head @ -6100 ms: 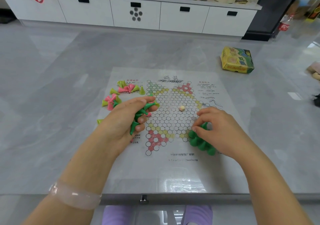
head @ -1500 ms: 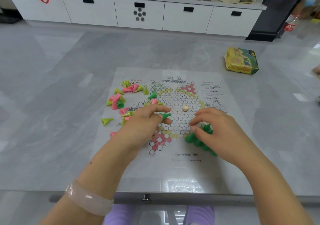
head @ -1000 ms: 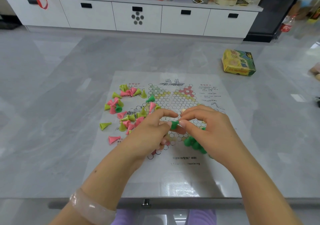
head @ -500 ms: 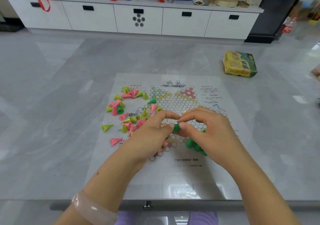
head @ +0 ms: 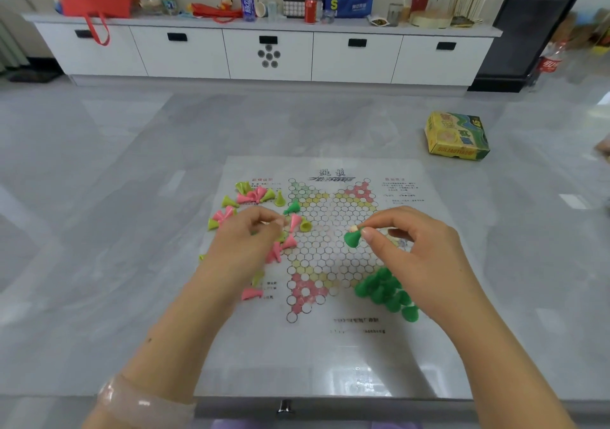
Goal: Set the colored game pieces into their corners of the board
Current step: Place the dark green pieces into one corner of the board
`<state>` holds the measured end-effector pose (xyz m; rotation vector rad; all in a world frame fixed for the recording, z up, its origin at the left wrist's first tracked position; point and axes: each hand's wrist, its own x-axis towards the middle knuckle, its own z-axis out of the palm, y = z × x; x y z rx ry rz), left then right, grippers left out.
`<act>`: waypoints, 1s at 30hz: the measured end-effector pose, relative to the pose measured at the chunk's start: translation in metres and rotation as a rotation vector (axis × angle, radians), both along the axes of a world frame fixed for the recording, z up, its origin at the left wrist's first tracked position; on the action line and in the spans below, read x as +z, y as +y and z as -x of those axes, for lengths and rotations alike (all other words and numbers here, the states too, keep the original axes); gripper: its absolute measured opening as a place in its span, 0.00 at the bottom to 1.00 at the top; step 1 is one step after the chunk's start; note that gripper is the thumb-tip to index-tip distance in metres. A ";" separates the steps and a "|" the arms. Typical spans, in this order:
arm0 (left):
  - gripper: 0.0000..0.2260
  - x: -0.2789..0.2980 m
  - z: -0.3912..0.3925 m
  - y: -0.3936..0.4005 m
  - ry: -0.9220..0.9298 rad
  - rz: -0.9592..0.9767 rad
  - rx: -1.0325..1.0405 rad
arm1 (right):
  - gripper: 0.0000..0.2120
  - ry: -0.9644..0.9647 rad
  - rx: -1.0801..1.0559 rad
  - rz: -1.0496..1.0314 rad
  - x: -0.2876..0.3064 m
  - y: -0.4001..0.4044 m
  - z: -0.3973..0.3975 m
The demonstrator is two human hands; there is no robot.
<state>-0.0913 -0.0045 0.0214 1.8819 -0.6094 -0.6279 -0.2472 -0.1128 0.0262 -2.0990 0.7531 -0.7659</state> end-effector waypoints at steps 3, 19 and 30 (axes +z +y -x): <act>0.07 0.001 -0.033 0.003 -0.310 -0.120 0.067 | 0.10 -0.003 -0.006 -0.010 0.004 -0.002 0.001; 0.16 -0.017 -0.074 -0.025 -0.834 -0.907 -0.147 | 0.09 -0.077 -0.043 -0.079 0.012 -0.009 0.011; 0.06 -0.007 -0.070 -0.025 -0.716 -0.674 -0.127 | 0.08 -0.102 -0.052 -0.081 0.012 -0.012 0.013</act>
